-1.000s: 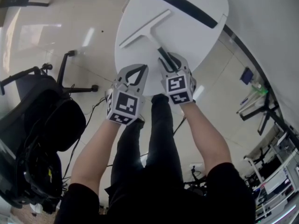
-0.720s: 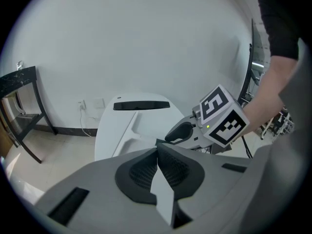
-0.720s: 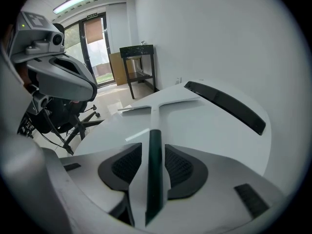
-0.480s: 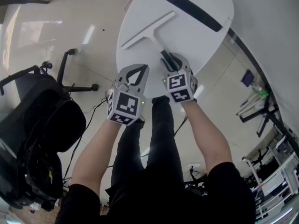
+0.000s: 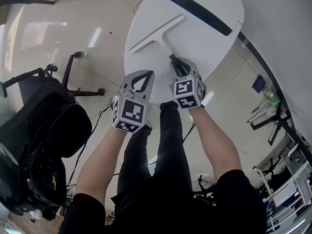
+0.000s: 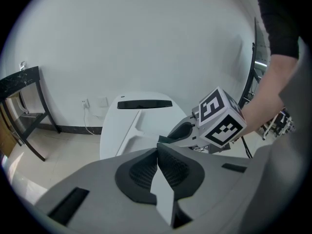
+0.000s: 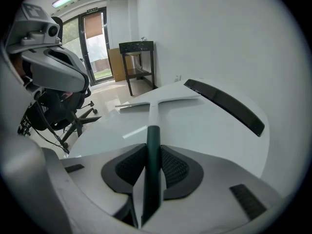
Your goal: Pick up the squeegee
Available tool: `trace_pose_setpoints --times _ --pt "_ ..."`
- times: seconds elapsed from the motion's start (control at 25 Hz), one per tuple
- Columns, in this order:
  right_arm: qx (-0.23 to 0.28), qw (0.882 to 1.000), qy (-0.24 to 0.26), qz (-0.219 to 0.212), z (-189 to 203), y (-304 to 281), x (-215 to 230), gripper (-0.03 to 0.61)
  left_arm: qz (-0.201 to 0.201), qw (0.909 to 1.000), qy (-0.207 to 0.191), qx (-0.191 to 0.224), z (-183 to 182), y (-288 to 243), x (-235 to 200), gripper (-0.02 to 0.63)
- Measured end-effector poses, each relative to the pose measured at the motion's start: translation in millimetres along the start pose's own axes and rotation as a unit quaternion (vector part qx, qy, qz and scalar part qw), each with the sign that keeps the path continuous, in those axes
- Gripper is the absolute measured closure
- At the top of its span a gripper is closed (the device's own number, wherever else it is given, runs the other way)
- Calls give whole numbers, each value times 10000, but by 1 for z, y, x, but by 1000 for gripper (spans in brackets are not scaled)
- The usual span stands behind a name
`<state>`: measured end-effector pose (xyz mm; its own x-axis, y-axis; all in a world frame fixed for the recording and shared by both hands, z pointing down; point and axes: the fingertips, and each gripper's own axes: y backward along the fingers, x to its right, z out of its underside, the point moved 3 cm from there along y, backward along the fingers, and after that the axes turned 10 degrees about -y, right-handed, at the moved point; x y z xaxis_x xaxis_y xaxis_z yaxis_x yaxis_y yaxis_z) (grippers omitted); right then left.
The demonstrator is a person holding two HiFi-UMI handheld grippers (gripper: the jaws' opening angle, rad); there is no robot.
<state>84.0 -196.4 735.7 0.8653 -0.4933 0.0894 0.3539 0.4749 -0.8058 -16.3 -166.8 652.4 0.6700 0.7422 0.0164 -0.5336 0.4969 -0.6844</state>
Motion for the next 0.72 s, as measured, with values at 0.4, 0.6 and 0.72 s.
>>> trace_pose_setpoints --times 0.4,0.6,0.72 --pt "387 9991 -150 -85 -17 47 -15 482 -166 9997 -141 111 -21 41 2 621" --pt "534 9982 -251 42 -14 91 -24 482 -167 9992 -304 209 -36 74 14 621" --pt "645 9973 -324 130 -15 128 -33 482 -149 9984 -432 328 -50 101 26 621"
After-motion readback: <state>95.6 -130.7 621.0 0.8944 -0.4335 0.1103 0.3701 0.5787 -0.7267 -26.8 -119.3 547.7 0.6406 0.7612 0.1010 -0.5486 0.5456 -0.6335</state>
